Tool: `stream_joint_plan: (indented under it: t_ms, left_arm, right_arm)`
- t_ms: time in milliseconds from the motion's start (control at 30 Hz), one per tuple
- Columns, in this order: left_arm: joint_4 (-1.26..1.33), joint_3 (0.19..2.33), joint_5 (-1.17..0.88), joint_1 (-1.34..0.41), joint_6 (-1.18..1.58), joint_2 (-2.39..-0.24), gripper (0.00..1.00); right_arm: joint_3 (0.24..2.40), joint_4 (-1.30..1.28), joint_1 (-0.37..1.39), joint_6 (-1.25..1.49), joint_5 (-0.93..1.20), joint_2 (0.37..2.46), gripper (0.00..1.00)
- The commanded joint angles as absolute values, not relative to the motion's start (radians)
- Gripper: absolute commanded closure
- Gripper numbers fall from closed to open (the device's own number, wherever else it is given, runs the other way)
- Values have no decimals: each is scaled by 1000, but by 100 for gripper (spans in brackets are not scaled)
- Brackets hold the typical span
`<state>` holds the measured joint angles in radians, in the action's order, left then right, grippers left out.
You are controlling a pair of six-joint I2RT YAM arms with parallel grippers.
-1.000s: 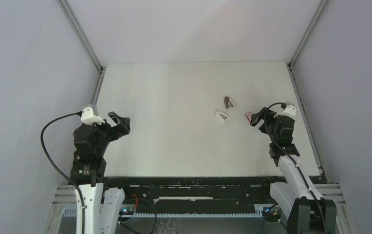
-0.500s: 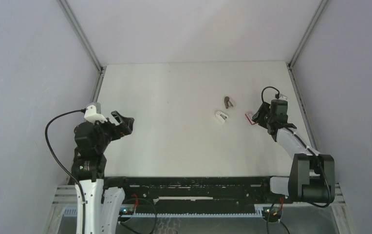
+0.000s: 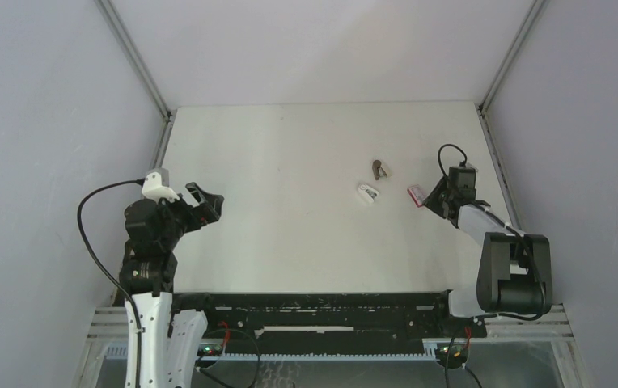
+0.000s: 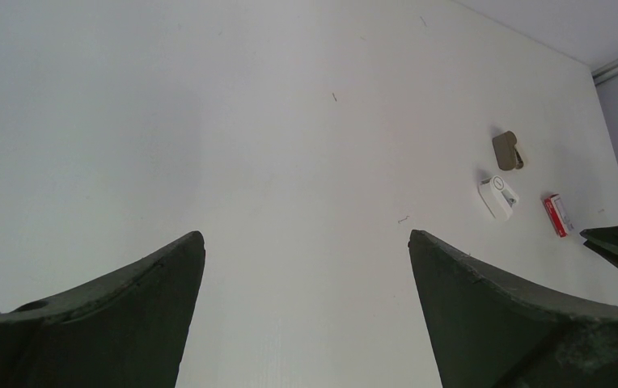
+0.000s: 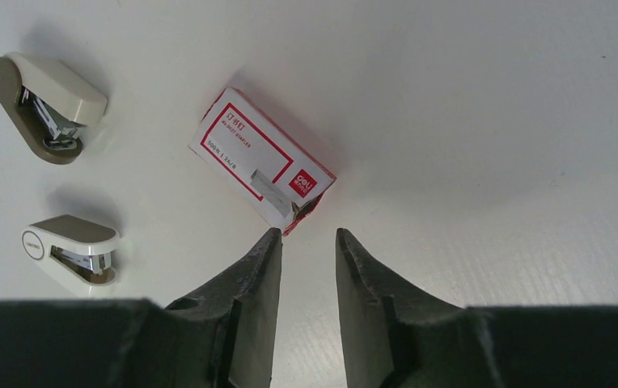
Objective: Load the staples into the stapler
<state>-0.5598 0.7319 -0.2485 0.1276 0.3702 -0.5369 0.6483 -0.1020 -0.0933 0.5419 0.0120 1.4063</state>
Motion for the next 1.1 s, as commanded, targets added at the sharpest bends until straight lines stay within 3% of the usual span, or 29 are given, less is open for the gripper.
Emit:
stream_joint_plan:
  t_ms: [0, 433, 1067]
  left_arm:
    - [-530, 710, -269, 139, 356, -536, 0]
    - [-529, 706, -279, 140, 358, -534, 0]
    - [-515, 698, -327, 141, 352, -530, 0]
  right_arm:
    - [687, -71, -113, 584, 39, 1416, 70]
    - [706, -28, -133, 607, 113, 1479, 79]
    - [720, -2, -156, 635, 155, 1524, 84]
